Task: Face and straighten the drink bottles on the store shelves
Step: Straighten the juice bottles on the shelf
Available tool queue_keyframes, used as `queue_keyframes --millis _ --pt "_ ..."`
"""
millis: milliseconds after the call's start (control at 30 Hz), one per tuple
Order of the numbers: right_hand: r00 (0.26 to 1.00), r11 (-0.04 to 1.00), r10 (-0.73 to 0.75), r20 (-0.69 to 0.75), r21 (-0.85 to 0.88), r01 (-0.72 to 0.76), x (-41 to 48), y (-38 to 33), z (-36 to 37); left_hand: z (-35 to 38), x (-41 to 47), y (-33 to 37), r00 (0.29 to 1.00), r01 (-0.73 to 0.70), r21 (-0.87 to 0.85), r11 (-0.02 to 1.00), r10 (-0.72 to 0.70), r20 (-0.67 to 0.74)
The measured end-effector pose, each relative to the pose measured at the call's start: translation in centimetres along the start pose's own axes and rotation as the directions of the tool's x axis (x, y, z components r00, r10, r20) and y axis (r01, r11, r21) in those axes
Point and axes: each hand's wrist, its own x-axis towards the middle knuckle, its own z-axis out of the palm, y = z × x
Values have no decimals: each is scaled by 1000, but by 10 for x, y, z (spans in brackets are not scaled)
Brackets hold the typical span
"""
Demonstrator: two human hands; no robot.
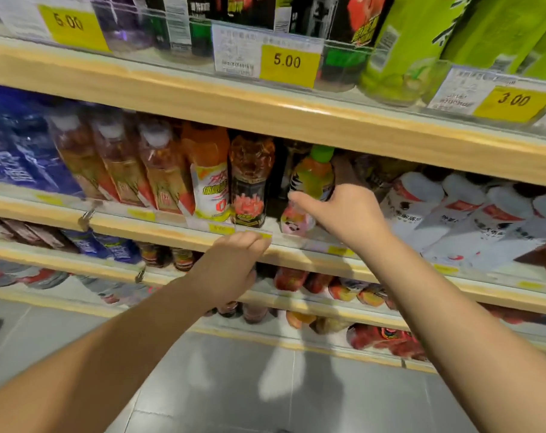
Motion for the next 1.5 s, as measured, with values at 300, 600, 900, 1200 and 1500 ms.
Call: queue_keyframes --millis 300,600,900,1200,1500 --pt "999 996 2 -49 91 3 7 6 15 17 5 -5 998 -15 13 1000 16 -56" --pt "992 974 -41 -117 217 66 7 14 22 28 -1 10 987 61 -49 997 -68 -145" --pt "986 941 -37 -164 327 89 -4 10 21 21 0 10 996 34 67 997 -28 -81" --pt "973 939 -8 -230 334 87 -44 15 -1 22 6 16 1000 7 130 992 -8 8" --pt "939 918 -1 -344 372 137 -89 51 -38 21 24 46 963 -270 42 962 270 -14"
